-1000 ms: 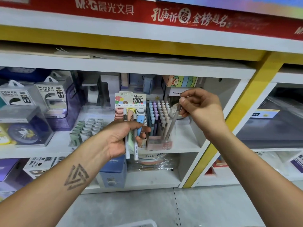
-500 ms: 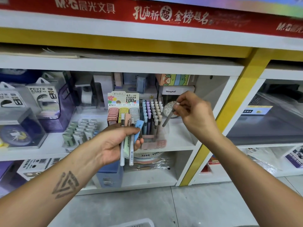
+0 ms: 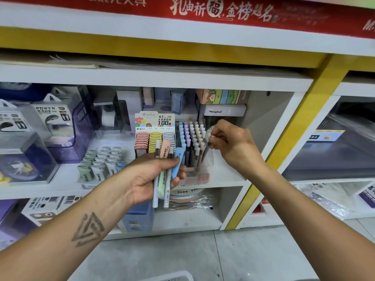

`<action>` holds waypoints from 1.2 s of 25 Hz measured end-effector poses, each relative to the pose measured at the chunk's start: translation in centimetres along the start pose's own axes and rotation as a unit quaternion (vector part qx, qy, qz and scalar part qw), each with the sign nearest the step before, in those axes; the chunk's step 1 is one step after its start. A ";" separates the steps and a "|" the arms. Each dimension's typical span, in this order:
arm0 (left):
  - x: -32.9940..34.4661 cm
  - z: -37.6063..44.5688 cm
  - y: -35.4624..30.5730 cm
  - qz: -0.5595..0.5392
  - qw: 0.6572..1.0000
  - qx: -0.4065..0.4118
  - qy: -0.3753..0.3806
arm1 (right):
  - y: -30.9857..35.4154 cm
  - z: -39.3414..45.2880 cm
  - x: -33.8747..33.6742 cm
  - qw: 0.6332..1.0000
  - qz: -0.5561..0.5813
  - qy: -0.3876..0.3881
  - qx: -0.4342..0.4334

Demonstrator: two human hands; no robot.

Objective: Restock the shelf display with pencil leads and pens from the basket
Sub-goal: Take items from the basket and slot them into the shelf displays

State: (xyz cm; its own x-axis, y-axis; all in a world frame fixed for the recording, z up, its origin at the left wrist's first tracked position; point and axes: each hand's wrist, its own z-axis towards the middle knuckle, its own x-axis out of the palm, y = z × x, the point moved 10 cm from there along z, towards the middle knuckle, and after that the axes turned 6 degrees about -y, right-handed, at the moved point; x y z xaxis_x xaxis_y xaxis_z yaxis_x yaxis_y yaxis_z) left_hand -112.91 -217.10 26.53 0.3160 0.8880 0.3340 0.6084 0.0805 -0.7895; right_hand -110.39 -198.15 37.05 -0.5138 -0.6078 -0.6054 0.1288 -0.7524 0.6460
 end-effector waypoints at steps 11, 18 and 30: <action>1.2 -1.4 -1.0 0.031 0.998 0.041 0.043 | 2.3 0.0 1.0 0.997 -0.074 -0.002 -0.010; 1.5 -2.1 -1.4 0.022 0.997 0.043 0.066 | 3.2 -1.5 4.8 0.950 0.238 0.102 0.174; -6.2 -2.5 -5.0 0.014 0.991 0.112 -0.071 | 7.2 -2.5 9.1 0.952 0.199 0.210 0.100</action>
State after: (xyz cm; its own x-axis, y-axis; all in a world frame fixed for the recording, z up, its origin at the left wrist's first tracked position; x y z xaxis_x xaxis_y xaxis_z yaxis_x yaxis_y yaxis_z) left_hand -116.08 -224.09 29.68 0.2145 0.9448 0.2479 0.4187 0.1404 -0.8972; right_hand -112.05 -209.76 35.06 -0.0683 -0.9145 -0.3988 0.0562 -0.4026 0.9136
